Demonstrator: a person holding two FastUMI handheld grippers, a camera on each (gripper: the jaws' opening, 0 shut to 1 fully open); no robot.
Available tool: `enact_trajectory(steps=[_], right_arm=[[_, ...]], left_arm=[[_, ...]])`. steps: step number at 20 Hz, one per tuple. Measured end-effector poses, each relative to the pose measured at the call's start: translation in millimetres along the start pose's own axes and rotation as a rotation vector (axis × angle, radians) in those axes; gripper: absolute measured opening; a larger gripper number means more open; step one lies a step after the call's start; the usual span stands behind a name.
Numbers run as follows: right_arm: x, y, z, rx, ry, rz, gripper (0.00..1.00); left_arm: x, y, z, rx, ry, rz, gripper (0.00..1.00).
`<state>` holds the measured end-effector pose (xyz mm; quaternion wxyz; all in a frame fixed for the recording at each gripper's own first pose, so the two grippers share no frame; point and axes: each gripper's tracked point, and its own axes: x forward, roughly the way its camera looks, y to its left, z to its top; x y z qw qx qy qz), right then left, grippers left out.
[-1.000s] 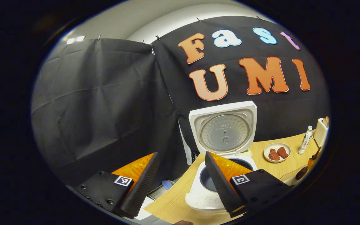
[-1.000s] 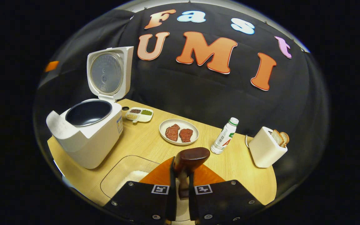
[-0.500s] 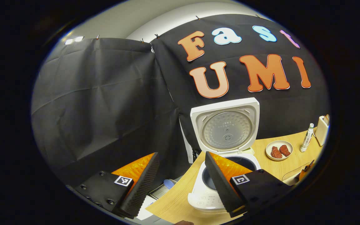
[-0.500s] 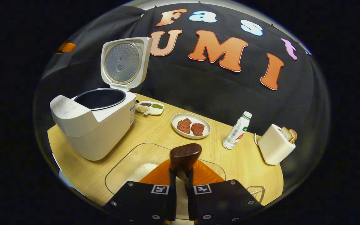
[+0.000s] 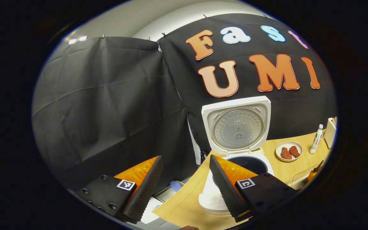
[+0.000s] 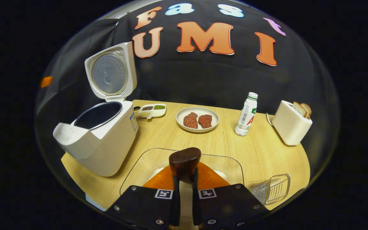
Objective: Close the left gripper, press the button to open the rice cooker; take a wooden spoon from the chopstick holder with the right hand, scoop a spoonful of rice and pour it into the rice cooker, then put the wooden spoon back into the chopstick holder.
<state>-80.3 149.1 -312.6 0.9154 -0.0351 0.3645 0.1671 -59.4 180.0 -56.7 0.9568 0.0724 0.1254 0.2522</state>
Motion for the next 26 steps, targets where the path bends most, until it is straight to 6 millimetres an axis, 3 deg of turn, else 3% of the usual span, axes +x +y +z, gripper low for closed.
enact_trajectory(steps=[3, 6, 7, 8, 11, 14, 15, 16, 17, 18, 19, 22, 26], right_arm=[[0.7, -6.6, 2.0, 0.11, 0.036, -0.013, 0.15], [4.0, -4.2, 1.6, 0.177, 0.059, -0.005, 0.15], [5.1, -1.9, 1.9, 0.198, 0.067, -0.001, 0.14], [4.0, 0.1, 0.2, 0.221, 0.077, 0.006, 0.14], [4.1, 2.9, 0.9, 0.302, 0.095, 0.024, 0.14], [4.8, 10.8, 0.4, 0.351, 0.113, 0.034, 0.14], [4.8, 15.6, 0.6, 0.363, 0.117, 0.048, 0.15], [1.8, 21.0, 0.4, 0.374, 0.122, 0.059, 0.14], [1.4, 26.5, 1.6, 0.39, 0.126, 0.078, 0.14], [0.7, 31.8, 0.9, 0.398, 0.133, 0.094, 0.14], [0.3, 36.5, 1.0, 0.405, 0.142, 0.111, 0.14], [0.1, 40.2, 0.2, 0.444, 0.164, 0.139, 0.14], [-2.0, 45.5, 1.2, 0.619, 0.213, 0.238, 0.14]], left_arm=[[0.4, 0.5, -5.8, -0.013, 0.013, -0.004, 0.96], [-1.5, 3.2, -7.9, -0.006, 0.01, -0.003, 1.0], [-1.6, 4.4, -5.8, -0.004, 0.002, -0.002, 0.95], [-1.2, 5.3, -4.1, -0.002, -0.002, -0.003, 0.99], [-3.5, 12.4, -8.2, 0.004, -0.006, 0.004, 0.97], [-3.7, 22.0, -13.2, -0.001, 0.002, 0.013, 0.96], [-2.4, 24.2, -14.0, -0.002, 0.003, 0.014, 1.0], [-2.6, 27.3, -14.8, -0.004, 0.004, 0.016, 0.96], [-1.4, 28.5, -15.0, -0.006, 0.007, 0.016, 1.0], [-2.8, 31.7, -17.9, -0.008, 0.006, 0.016, 0.96], [-3.0, 32.9, -19.2, -0.008, 0.008, 0.016, 0.99], [-2.9, 40.3, -22.7, -0.01, 0.009, 0.021, 0.96], [-2.0, 44.7, -27.6, -0.011, 0.02, 0.023, 0.96]])
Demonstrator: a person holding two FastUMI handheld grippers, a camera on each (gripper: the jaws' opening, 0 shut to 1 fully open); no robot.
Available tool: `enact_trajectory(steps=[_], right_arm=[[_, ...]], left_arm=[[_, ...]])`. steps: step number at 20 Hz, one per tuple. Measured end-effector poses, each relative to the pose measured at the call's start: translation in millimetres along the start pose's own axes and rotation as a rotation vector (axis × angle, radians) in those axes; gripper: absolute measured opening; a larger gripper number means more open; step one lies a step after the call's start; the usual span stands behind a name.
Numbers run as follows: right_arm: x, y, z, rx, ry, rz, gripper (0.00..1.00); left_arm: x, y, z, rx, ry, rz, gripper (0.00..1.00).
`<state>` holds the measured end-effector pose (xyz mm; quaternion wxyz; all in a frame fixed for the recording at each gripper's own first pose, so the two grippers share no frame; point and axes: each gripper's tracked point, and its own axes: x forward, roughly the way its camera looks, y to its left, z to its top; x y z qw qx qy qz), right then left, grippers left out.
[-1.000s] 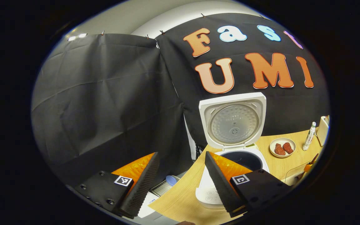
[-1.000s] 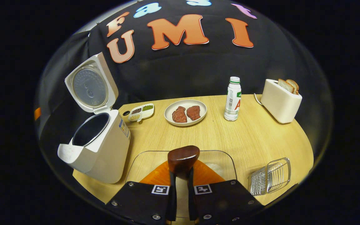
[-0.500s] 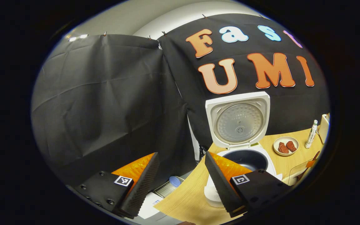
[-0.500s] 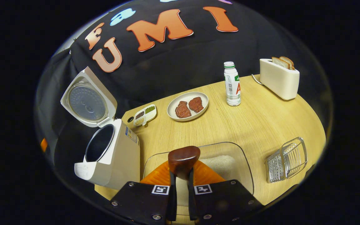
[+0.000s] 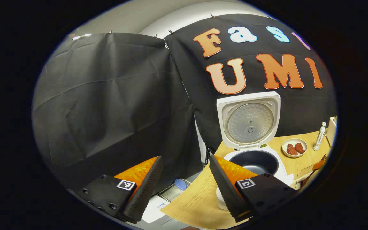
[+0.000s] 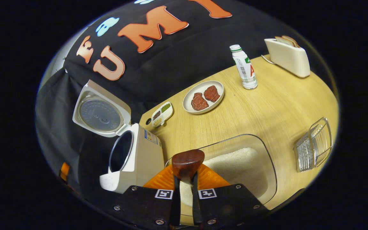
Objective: Close the left gripper, press the button to open the rice cooker; take a wooden spoon from the chopstick holder with the right hand, scoop a spoonful of rice and pour it into the rice cooker, then put the wooden spoon back into the chopstick holder.
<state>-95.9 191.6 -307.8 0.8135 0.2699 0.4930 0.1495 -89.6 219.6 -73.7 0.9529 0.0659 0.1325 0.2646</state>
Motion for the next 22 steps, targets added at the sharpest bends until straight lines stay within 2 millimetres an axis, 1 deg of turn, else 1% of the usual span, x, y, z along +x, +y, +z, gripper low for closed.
enact_trajectory(steps=[2, 5, 7, 8, 9, 12, 13, 15, 16, 17, 18, 19, 20, 21, 22], right_arm=[[-1.7, -3.3, 0.6, 0.09, 0.019, 0.039, 0.14], [-5.5, -8.9, 7.7, 0.234, 0.037, 0.111, 0.14], [-7.5, -16.3, 10.5, 0.284, 0.045, 0.139, 0.14], [-9.7, -19.1, 11.5, 0.312, 0.044, 0.151, 0.1], [-11.0, -21.7, 15.0, 0.336, 0.04, 0.165, 0.14], [-20.7, -26.5, 28.2, 0.388, 0.016, 0.202, 0.14], [-24.1, -27.8, 34.7, 0.406, 0.008, 0.215, 0.14], [-31.0, -28.7, 47.4, 0.446, -0.015, 0.245, 0.14], [-28.7, -27.5, 47.3, 0.466, -0.025, 0.256, 0.14], [-31.3, -31.5, 52.9, 0.488, -0.033, 0.259, 0.14], [-32.3, -33.6, 57.5, 0.509, -0.042, 0.264, 0.14], [-33.6, -34.9, 62.5, 0.528, -0.049, 0.271, 0.14], [-36.8, -33.8, 65.8, 0.548, -0.055, 0.287, 0.14], [-41.0, -32.7, 70.2, 0.572, -0.059, 0.306, 0.14], [-43.8, -30.1, 74.9, 0.599, -0.061, 0.33, 0.14]], left_arm=[[1.2, -2.9, 1.9, 0.0, -0.001, -0.003, 0.96], [-0.2, -9.8, 5.3, 0.007, -0.008, -0.015, 0.95], [-0.6, -16.1, 6.1, 0.013, -0.01, -0.023, 0.95], [-0.6, -19.3, 6.6, 0.016, -0.01, -0.029, 0.95], [-0.8, -22.4, 8.1, 0.019, -0.012, -0.032, 0.95], [-1.7, -31.5, 12.7, 0.026, -0.017, -0.046, 0.96], [-1.9, -35.5, 14.1, 0.028, -0.019, -0.052, 1.0], [-1.3, -41.0, 14.6, 0.033, -0.019, -0.059, 1.0], [-2.6, -43.3, 14.8, 0.032, -0.018, -0.062, 1.0], [-3.4, -46.7, 15.7, 0.031, -0.019, -0.066, 1.0], [-2.2, -48.1, 15.9, 0.03, -0.02, -0.07, 0.96], [-0.7, -50.6, 17.4, 0.031, -0.019, -0.072, 1.0], [-1.7, -52.5, 17.4, 0.031, -0.02, -0.077, 0.95], [-1.3, -55.5, 18.1, 0.032, -0.021, -0.082, 0.99], [-1.2, -56.4, 17.7, 0.034, -0.021, -0.086, 0.99]])
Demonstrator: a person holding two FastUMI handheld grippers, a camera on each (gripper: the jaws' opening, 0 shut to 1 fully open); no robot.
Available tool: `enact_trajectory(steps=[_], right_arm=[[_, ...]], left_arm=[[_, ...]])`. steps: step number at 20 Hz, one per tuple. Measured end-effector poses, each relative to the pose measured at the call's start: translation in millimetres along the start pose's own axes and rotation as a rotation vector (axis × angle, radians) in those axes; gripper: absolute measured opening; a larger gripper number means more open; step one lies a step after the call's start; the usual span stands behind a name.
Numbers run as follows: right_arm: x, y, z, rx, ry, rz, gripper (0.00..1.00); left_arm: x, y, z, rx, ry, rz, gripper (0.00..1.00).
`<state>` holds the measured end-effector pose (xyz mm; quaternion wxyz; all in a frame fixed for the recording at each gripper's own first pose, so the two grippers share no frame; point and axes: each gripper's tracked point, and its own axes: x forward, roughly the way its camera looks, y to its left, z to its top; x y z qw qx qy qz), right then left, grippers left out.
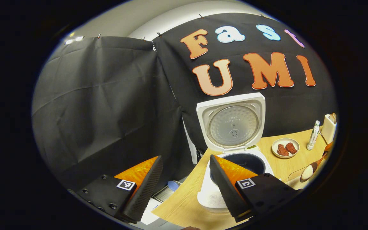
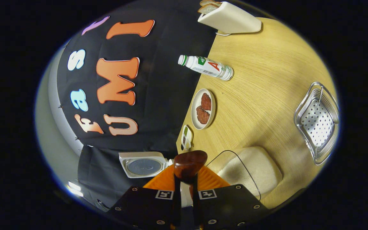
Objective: Close the left gripper, press the button to open the rice cooker; take a wooden spoon from the chopstick holder with the right hand, scoop a spoonful of rice and pour it into the rice cooker, then put the wooden spoon back into the chopstick holder.
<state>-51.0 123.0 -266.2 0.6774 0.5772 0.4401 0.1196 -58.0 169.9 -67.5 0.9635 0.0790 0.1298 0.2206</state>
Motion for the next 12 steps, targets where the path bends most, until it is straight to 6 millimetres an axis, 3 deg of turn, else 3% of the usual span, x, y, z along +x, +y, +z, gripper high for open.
enact_trajectory(steps=[2, 4, 7, 8, 12], right_arm=[[-8.0, 16.8, 8.3, 0.053, -0.002, 0.051, 0.14], [-7.9, 29.5, 9.7, 0.098, 0.002, 0.097, 0.14], [-1.1, 51.7, 2.7, 0.18, 0.015, 0.163, 0.14], [2.1, 60.6, 0.4, 0.204, 0.027, 0.186, 0.14], [20.0, 92.8, -19.6, 0.223, 0.081, 0.246, 0.14]], left_arm=[[1.3, -3.1, 2.6, 0.001, -0.003, -0.006, 0.95], [3.2, -4.8, 5.2, -0.001, -0.008, -0.009, 1.0], [3.7, -5.4, 9.8, -0.003, -0.021, -0.012, 1.0], [3.4, -3.4, 10.6, -0.004, -0.024, -0.01, 0.96], [4.7, 6.7, 6.5, -0.023, -0.02, 0.007, 1.0]])
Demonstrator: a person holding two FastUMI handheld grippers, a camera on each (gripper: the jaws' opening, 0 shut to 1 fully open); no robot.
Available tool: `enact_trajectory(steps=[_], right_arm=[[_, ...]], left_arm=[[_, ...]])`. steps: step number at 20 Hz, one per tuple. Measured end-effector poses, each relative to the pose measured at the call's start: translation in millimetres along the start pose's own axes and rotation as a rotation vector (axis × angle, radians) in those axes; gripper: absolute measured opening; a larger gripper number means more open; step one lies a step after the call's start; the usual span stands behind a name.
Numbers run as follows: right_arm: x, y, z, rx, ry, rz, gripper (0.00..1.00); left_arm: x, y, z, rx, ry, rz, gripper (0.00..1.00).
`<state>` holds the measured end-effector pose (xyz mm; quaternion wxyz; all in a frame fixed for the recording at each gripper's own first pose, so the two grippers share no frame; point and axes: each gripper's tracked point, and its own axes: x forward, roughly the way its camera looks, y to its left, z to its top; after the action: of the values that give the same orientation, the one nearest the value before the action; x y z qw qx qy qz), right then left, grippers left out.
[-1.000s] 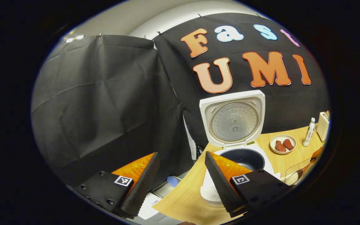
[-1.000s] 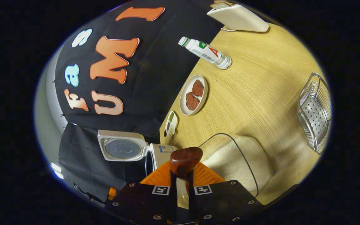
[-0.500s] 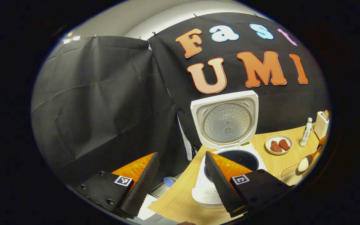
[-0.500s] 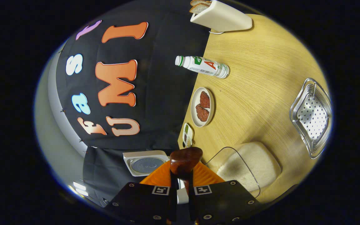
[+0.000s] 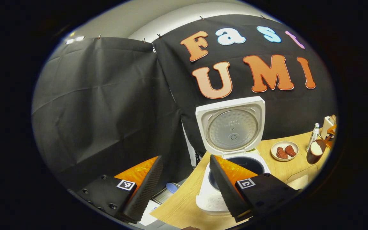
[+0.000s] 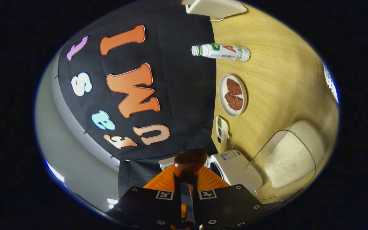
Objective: Close the left gripper, press the button to open the rice cooker; take a wooden spoon from the chopstick holder with the right hand, scoop a spoonful of rice and pour it into the rice cooker, then put the wooden spoon back into the chopstick holder.
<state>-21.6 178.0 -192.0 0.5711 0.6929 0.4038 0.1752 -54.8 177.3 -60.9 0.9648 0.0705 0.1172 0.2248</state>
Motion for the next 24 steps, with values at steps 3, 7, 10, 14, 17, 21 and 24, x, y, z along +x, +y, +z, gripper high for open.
enact_trajectory(steps=[3, 7, 10, 14, 17, 21, 24], right_arm=[[25.5, 11.5, -15.1, 0.033, 0.044, 0.022, 0.14], [66.0, 19.8, -48.4, 0.031, 0.113, 0.02, 0.14], [93.9, 31.4, -72.8, 0.015, 0.158, 0.024, 0.14], [133.5, 24.4, -89.5, -0.071, 0.131, -0.049, 0.14], [154.9, 19.3, -99.3, -0.134, 0.117, -0.097, 0.14], [171.9, -10.6, -102.1, -0.367, 0.073, -0.23, 0.14], [182.5, -17.6, -107.0, -0.473, 0.059, -0.282, 0.14]], left_arm=[[-0.9, 13.9, -1.9, -0.017, 0.0, 0.026, 0.96], [-6.7, 39.5, -10.0, -0.026, 0.0, 0.074, 0.98], [-3.4, 52.2, -19.6, -0.044, 0.014, 0.101, 0.96], [-3.8, 85.3, -32.3, -0.063, 0.026, 0.143, 0.96], [2.1, 100.7, -42.5, -0.074, 0.04, 0.162, 0.96], [13.4, 121.9, -60.9, -0.086, 0.066, 0.194, 0.96], [22.3, 130.1, -68.5, -0.086, 0.076, 0.196, 0.99]])
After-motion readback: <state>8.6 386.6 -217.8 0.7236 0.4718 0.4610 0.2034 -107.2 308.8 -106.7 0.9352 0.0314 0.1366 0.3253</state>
